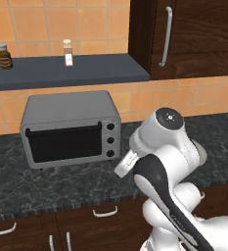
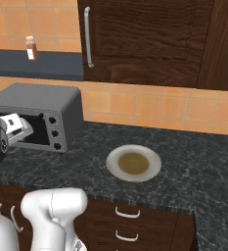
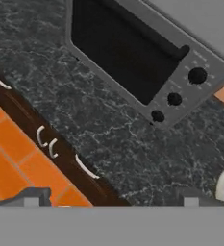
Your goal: Pick up the kebab skewer and baguette bread, and place them inside the toaster oven. Close the toaster oven door and start by setting the timer.
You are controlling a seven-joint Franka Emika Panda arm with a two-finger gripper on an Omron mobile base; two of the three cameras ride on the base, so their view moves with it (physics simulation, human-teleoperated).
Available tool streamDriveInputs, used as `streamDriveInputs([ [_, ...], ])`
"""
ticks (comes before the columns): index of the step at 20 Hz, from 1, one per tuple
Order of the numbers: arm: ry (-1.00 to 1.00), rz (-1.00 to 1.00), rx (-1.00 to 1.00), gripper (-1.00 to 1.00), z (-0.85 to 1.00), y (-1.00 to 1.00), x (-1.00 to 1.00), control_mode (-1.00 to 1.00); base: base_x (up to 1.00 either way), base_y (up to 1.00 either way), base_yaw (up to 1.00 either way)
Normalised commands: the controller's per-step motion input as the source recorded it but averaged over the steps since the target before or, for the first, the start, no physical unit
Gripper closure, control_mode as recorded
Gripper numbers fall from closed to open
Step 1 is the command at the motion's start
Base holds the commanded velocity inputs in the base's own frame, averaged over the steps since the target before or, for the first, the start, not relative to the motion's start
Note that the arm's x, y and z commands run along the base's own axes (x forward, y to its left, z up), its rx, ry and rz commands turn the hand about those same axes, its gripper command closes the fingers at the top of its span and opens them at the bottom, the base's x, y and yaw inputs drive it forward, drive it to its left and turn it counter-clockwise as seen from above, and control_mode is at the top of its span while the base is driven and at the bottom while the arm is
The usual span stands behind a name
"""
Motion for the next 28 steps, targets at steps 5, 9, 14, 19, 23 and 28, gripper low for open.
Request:
streamDriveInputs([
  [5,0.14,0.32,-0.65,-1.0,-0.21,0.31,0.24,-1.0,0.0,0.0,0.0],
  [9,0.04,0.18,-0.52,-1.0,-0.23,0.05,0.39,-1.0,0.0,0.0,0.0],
  [14,0.2,0.26,-0.41,-1.0,-0.33,0.0,0.45,-1.0,0.0,0.0,0.0],
  [19,0.17,0.3,-0.4,-1.0,-0.25,-0.02,0.47,-1.0,0.0,0.0,0.0],
  [23,0.04,0.42,-0.37,-1.0,-0.31,-0.03,0.07,-1.0,0.0,0.0,0.0],
  [28,0.01,0.49,-0.17,-1.0,-0.24,-0.3,0.13,-1.0,0.0,0.0,0.0],
])
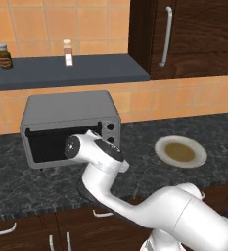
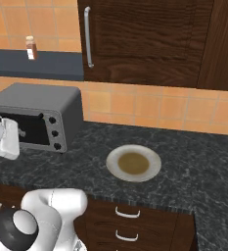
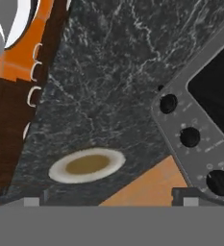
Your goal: Pick up the kebab skewer and baguette bread, and place them inside the toaster oven. Close the toaster oven door and start by setting the timer.
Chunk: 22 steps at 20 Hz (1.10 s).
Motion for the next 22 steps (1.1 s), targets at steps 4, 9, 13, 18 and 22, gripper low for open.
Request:
streamDriveInputs([
  [4,0.02,0.37,-0.15,-1.0,-0.36,-0.21,0.49,-1.0,0.0,0.0,0.0],
  [9,-0.02,0.14,-0.19,-1.0,-0.34,0.0,0.5,-1.0,0.0,0.0,0.0],
  [13,-0.06,0.1,-0.11,-1.0,-0.3,0.0,0.47,-1.0,0.0,0.0,0.0],
  [18,-0.1,0.04,-0.06,-1.0,-0.04,0.04,0.56,-1.0,0.0,0.0,0.0],
  [22,-0.06,0.02,-0.11,-1.0,0.0,0.0,0.29,-1.0,0.0,0.0,0.0],
])
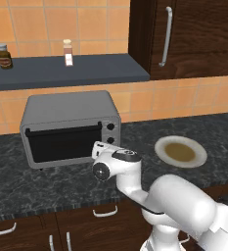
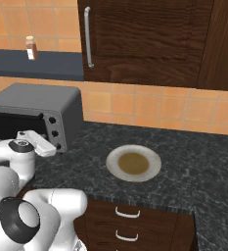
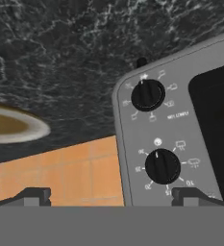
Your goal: Pick up the kebab skewer and baguette bread, and place them inside the toaster oven. Close the toaster oven door and start by setting the timer.
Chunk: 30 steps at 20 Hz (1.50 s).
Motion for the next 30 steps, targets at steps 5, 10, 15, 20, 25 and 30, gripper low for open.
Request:
streamDriveInputs([
  [5,-0.05,0.06,-0.15,-1.0,-0.07,0.2,0.38,-1.0,0.0,0.0,0.0],
  [10,-0.04,0.06,-0.14,-1.0,-0.04,0.13,0.34,-1.0,0.0,0.0,0.0],
  [15,-0.03,0.09,-0.11,-1.0,-0.29,0.12,0.22,-1.0,0.0,0.0,0.0],
  [20,-0.07,0.1,-0.05,-1.0,-0.08,0.0,0.22,-1.0,0.0,0.0,0.0],
  [25,-0.11,0.09,-0.04,-1.0,0.0,0.0,0.05,-1.0,0.0,0.0,0.0],
  [30,-0.06,0.05,-0.02,-1.0,0.0,-0.19,0.0,-1.0,0.0,0.0,0.0],
])
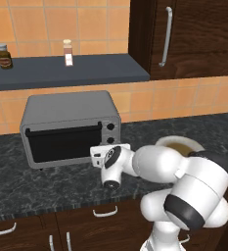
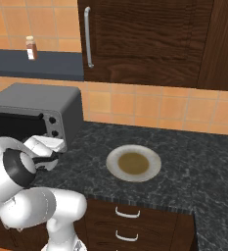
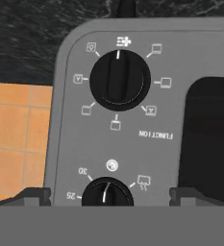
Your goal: Pick up the kebab skewer and baguette bread, and place them inside the toaster oven. Close the toaster oven door and start by setting the timer.
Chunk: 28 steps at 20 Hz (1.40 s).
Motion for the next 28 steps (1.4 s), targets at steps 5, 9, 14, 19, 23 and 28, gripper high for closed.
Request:
streamDriveInputs([
  [5,-0.01,0.03,0.0,-1.0,0.0,-0.03,0.0,-1.0,0.0,0.0,0.0],
  [9,-0.03,0.04,0.0,-1.0,0.0,0.04,0.01,-1.0,0.0,0.0,0.0],
  [14,-0.03,0.03,0.0,-1.0,0.08,0.04,0.0,-1.0,0.0,0.0,0.0],
  [19,-0.04,0.01,0.0,-1.0,0.0,0.0,0.0,-1.0,0.0,0.0,0.0],
  [23,-0.02,0.0,0.0,-1.0,0.0,0.0,0.04,-1.0,0.0,0.0,0.0],
  [28,-0.03,0.0,0.0,-1.0,0.0,0.0,0.08,-1.0,0.0,0.0,0.0],
])
